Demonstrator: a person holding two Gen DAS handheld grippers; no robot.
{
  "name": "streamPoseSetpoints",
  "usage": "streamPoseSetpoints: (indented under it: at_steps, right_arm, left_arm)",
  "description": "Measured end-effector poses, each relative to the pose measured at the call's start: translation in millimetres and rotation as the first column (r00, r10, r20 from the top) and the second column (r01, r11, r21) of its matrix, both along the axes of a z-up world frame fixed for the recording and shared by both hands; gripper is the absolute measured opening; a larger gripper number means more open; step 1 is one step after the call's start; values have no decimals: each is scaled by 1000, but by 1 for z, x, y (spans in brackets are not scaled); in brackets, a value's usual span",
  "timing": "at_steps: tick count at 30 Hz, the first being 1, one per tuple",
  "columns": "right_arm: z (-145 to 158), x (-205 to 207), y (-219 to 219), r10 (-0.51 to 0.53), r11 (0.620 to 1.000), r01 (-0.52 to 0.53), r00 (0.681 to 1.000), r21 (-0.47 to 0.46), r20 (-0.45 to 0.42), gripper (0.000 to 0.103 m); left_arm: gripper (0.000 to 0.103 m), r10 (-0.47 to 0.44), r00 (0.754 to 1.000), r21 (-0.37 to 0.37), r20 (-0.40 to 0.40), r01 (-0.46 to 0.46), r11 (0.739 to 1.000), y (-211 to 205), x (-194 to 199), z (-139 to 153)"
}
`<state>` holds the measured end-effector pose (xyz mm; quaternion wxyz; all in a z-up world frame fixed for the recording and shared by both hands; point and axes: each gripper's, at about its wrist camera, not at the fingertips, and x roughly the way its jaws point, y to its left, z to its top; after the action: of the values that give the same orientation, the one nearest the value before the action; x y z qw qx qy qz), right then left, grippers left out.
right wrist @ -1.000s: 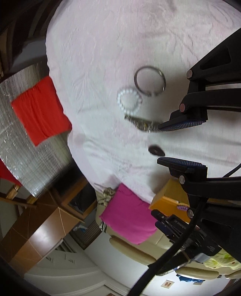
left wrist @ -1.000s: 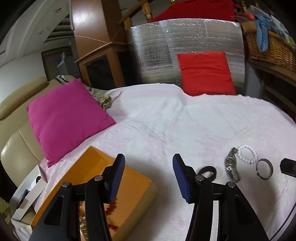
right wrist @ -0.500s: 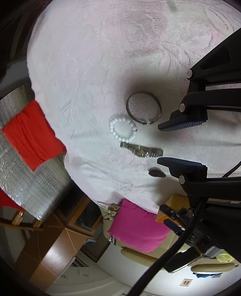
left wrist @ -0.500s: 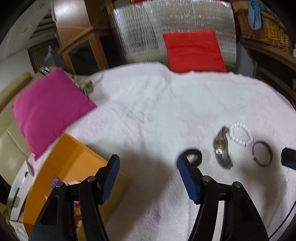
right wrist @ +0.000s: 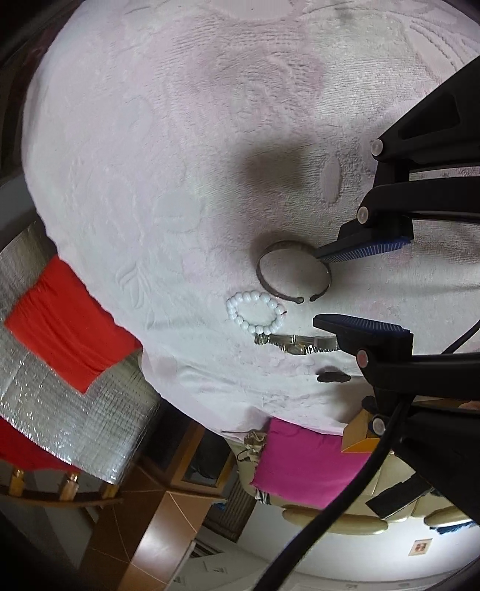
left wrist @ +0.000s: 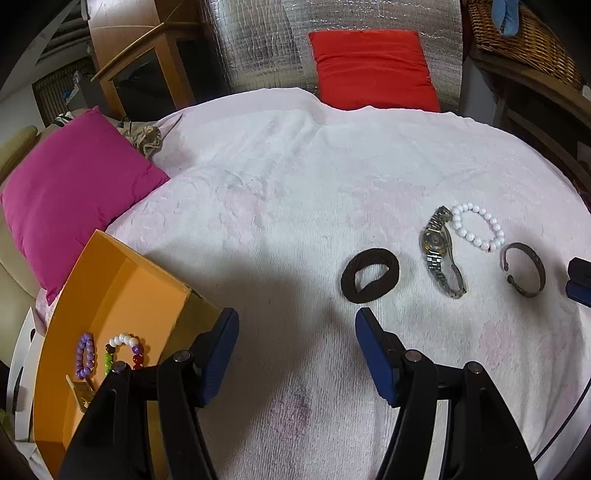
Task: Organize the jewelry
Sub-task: 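Grasp the silver bangle with the right tool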
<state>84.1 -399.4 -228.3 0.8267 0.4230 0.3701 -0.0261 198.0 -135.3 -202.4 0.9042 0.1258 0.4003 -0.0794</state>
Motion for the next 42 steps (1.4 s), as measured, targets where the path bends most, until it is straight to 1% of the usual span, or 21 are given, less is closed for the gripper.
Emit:
streamPoseSetpoints:
  at_steps: [6,12,18,24,27,29,34,36,41,42]
  right_arm:
    - [-3,2,1,-2,1000,2,1000,5,-18,33]
    - [-8,1,0,-10,1000,11,999,8,-48,33]
    - [-12,-1,-5,-25,1000,26,997,11,-67,33]
    - [-12,0,-6,-33,999,33,997,1,-67,33]
    - [-15,2,-10,-49,999,49,996,-7,-70,33]
    - [-18,7,-13,-57,998,58,996,8,-74,33]
    - [-19,17,-10,-54,999,54,995,1,-82,33]
    - [-21,20,-7,-53,999,52,994,-14,-96,33]
    - [-21,29,-1,-65,993,55,992,-100,-105,33]
    - [-21,31,1,-65,991,52,992,-123,-105,31]
  left_arm:
    - [67,-37,999,5,-1,37,999,-7,-4,-2]
    - [67,-53,998,-22,-24,53,998,-11,-4,-2]
    - [67,-86,995,-29,-44,84,996,-25,-8,-6]
    - [67,-119,992,-20,-48,118,993,-39,-13,-8]
    - [68,-123,991,-20,-52,122,992,-41,-14,-10]
    - [68,-123,991,-19,-56,122,992,-41,-14,-10]
    - [68,-124,991,-18,-58,123,992,-41,-14,-11]
    - [68,-125,990,-17,-58,124,992,-41,-14,-11]
    - [68,-131,989,-15,-62,131,991,-44,-16,-13]
    - [68,-133,989,-16,-63,132,991,-45,-16,-13]
